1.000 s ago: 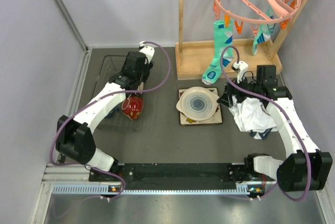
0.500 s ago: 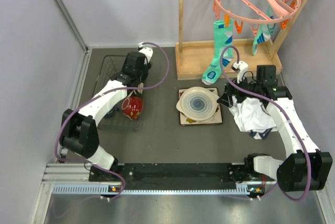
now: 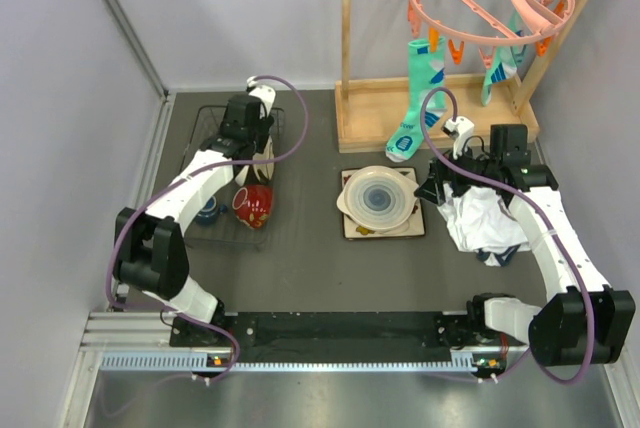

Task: Unload the mixed dishes from the dish rack
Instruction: Pick up the plate from the dish rack.

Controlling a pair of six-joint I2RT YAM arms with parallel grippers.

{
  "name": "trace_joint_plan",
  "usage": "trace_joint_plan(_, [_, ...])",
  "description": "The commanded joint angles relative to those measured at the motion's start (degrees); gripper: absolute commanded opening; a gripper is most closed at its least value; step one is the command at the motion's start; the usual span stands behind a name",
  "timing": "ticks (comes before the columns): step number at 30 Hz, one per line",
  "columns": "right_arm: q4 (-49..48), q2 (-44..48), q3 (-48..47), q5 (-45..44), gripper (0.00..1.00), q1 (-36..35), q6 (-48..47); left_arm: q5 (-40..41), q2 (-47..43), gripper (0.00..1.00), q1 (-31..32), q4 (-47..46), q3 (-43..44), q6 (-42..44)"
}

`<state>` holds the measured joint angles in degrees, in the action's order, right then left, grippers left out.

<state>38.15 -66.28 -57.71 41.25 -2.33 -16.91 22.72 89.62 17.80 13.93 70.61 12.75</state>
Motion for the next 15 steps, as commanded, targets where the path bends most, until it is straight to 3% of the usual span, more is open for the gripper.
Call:
trace_joint_plan(1, [-1.41, 0.72, 0.41, 1.37, 0.91, 0.66, -1.20, -0.57, -0.42, 0.66, -0.92, -2.68, 0.32, -1.15])
trace_joint_plan(15, [-0.97, 0.36, 0.50, 1.55, 0.92, 0.66, -1.37, -2.41, 0.20, 0.57, -3.56, -3.47, -0.65, -2.21])
